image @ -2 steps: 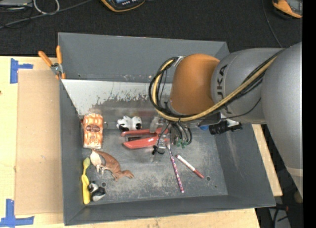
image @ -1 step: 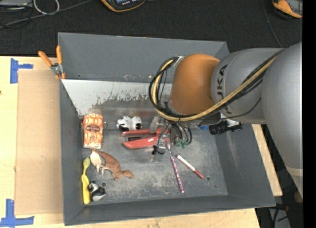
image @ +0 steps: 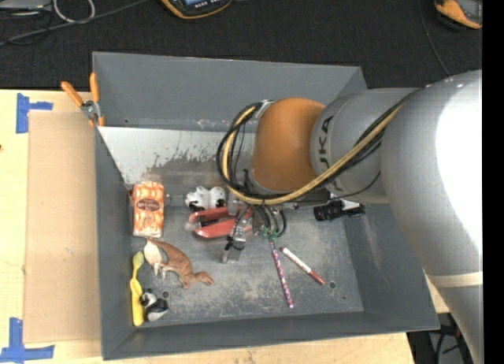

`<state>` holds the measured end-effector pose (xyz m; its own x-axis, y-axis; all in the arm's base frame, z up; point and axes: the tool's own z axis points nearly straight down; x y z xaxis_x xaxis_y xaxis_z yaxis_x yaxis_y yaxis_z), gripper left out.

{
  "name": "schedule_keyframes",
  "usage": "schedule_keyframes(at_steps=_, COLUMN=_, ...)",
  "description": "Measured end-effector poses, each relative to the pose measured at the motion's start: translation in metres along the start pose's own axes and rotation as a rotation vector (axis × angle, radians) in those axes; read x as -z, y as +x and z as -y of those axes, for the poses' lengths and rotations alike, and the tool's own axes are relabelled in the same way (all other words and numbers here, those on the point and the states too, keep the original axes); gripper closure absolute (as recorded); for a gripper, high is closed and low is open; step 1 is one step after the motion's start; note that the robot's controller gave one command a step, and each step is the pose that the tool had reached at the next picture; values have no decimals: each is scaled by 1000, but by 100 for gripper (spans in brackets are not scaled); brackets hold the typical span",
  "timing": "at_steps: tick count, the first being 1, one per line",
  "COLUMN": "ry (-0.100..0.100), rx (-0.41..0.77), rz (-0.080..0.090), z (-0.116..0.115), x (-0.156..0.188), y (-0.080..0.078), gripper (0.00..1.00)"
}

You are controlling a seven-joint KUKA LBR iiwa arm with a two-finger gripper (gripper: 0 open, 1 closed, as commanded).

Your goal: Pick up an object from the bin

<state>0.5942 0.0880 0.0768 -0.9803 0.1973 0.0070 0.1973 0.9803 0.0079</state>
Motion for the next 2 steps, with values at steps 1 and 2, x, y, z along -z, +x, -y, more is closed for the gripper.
schedule_keyframes(at_steps=1, ry=-5, rx=-31, rz=-3, z=3, x=-3, y=-14, gripper=0)
schedule_keyframes(at_steps=2, ry=-4, rx=-25, rz=9, z=1, x=-3, y=-12, gripper=0)
